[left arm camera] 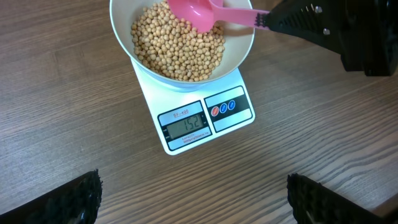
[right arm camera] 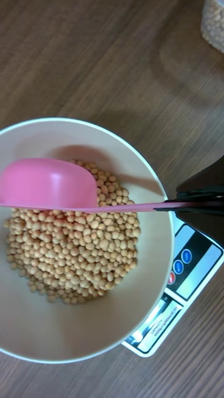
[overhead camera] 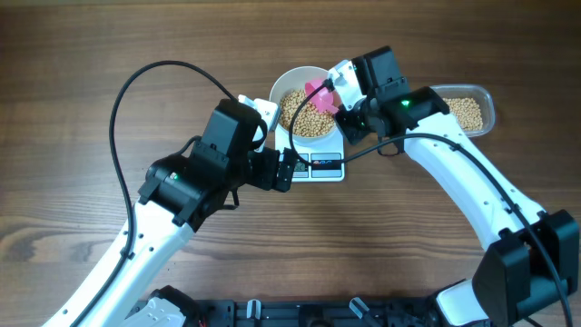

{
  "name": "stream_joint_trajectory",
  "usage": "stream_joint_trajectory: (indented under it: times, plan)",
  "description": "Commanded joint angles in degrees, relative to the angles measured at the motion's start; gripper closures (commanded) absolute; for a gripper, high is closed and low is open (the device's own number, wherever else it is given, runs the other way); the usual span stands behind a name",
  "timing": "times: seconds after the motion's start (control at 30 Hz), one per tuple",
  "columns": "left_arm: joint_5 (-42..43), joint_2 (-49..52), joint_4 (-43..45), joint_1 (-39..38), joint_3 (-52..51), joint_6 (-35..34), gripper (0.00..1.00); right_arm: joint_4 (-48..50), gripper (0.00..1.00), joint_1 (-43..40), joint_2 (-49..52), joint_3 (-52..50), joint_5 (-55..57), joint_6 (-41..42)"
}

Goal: Scoop item into bowl and weigh 150g on scale

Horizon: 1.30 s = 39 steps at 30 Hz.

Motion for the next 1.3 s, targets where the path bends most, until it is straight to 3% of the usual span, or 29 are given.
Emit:
stream_joint_trajectory:
  times: [0.0,0.37,0.73,1.27]
  plan:
    - [-0.7,-0.4,0.1,-0.2,-0.3,-0.5,0.00,-1.0,0.96,0.2,0.4,0.8,-2.3,-0.5]
    - [-0.7,-0.4,0.1,-0.2,-0.3,-0.5,0.00,-2.1,0.96,0.2,0.4,0.8,-6.7,2.7]
    - [-0.7,-0.4,0.1,-0.2,-0.3,-0.5,0.00,0.8,0.96,-0.2,-1.0,1.0,-5.6,7.2]
    - [-0.7,-0.4,0.1,-0.2,-0.3,-0.5,0.00,2.0,0.96,-0.5,-5.1,1.0,0.0,7.2]
